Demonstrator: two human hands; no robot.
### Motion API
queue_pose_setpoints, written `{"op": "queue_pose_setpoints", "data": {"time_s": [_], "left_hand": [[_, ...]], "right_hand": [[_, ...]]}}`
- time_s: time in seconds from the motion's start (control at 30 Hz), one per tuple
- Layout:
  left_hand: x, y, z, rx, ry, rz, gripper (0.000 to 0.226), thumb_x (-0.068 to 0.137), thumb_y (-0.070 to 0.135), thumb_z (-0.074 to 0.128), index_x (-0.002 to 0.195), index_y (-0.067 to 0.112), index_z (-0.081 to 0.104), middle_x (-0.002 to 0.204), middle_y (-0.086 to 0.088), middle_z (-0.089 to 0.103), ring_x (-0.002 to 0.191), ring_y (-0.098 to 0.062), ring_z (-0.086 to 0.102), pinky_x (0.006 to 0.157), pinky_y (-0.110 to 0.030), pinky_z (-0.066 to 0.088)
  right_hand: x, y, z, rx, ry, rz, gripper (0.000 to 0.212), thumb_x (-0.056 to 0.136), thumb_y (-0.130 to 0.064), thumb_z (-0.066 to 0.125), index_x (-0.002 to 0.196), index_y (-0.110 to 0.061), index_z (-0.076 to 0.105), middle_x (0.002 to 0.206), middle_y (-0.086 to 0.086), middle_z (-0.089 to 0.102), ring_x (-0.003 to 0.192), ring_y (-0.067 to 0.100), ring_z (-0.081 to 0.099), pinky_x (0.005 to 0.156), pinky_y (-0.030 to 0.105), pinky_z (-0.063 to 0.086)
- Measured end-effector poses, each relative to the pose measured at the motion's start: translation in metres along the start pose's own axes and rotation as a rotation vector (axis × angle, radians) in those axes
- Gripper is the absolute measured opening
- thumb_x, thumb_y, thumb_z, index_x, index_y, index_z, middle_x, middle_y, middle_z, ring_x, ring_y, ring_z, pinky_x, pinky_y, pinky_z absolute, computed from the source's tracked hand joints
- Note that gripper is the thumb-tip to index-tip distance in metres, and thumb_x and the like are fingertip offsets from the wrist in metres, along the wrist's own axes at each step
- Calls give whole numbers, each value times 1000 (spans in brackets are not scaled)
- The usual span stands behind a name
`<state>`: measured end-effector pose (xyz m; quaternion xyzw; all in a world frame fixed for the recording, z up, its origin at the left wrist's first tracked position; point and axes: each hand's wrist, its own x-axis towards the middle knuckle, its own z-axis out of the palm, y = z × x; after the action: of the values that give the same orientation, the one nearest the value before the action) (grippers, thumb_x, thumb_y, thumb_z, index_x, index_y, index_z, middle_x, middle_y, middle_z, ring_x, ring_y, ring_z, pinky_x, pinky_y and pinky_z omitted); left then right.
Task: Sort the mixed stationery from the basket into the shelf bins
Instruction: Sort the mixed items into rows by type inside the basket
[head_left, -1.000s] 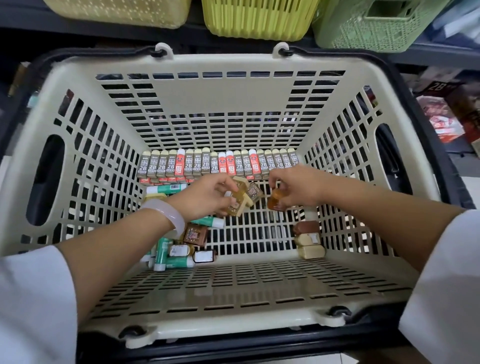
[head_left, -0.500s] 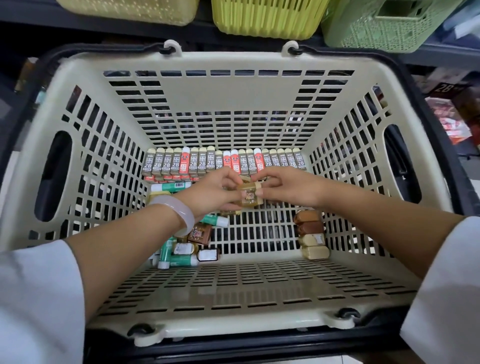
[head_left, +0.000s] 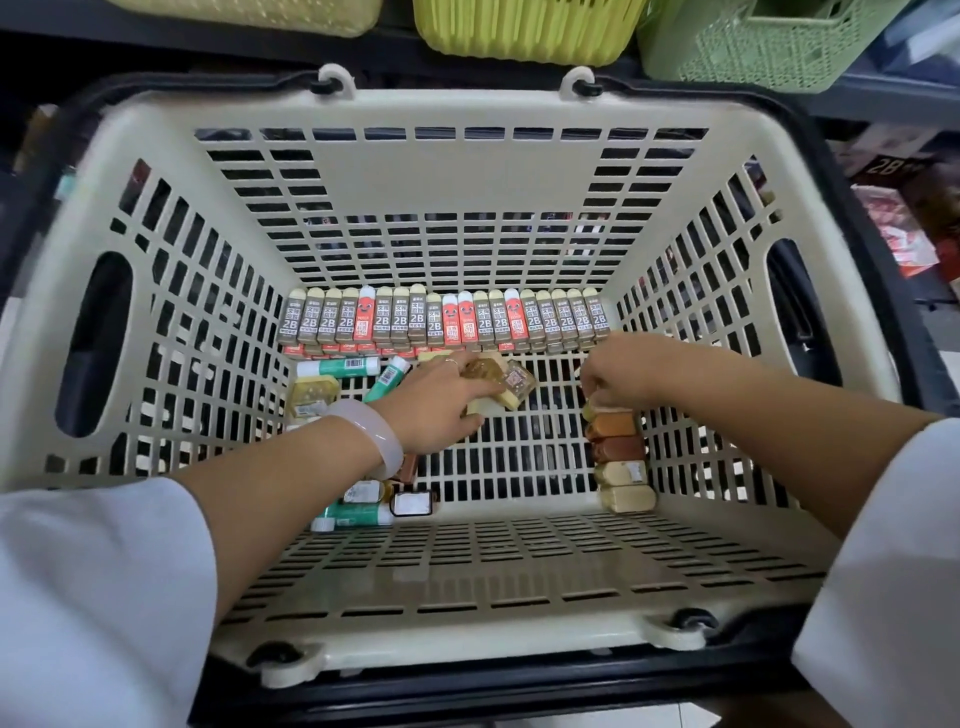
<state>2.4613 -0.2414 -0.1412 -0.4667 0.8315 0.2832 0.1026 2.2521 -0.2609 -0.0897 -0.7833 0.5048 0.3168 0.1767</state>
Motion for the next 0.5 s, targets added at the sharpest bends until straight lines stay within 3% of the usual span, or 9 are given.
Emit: {"op": "queue_pose_setpoints", "data": {"time_s": [0.17,0.27,0.33,0.4,0.5], "left_hand": [[-1,0,-2,-33,78,33,38,94,16,45,132,17,48,137,-10,40,117,-28,45,98,-39,39],[-1,-1,-7,-178,261,59,22,90,7,51,108,14,61,112,-7,59,101,-25,56,88,-40,46],[-1,1,-12,-461,340,22,16,87,4,57,87,19,61,101,-3,64,95,-20,60,86,-37,50],[0,4,-17,-786,325,-3,25,85,1,59,75,24,57,96,1,65,96,-16,63,85,-30,52],[0,8,-18,-912,261,23,28,85,-3,58,72,22,56,89,5,64,93,-10,64,83,-27,52]], "right_hand": [[7,-11,2,152,195,-2,31,93,-22,49,124,-18,53,120,8,60,102,22,58,87,34,49],[11,-20,-2,410,300,-114,51,88,-21,60,135,-20,42,131,4,53,114,19,53,94,29,41],[11,-24,-4,636,298,-159,59,84,-19,65,137,-19,40,133,3,52,117,16,52,99,26,39],[10,-27,-6,875,309,-186,50,83,-12,66,130,-13,48,125,5,57,112,13,55,98,23,43],[6,-22,-13,1036,352,-175,27,84,-11,65,110,-12,58,99,3,64,97,16,62,92,26,50]]}}
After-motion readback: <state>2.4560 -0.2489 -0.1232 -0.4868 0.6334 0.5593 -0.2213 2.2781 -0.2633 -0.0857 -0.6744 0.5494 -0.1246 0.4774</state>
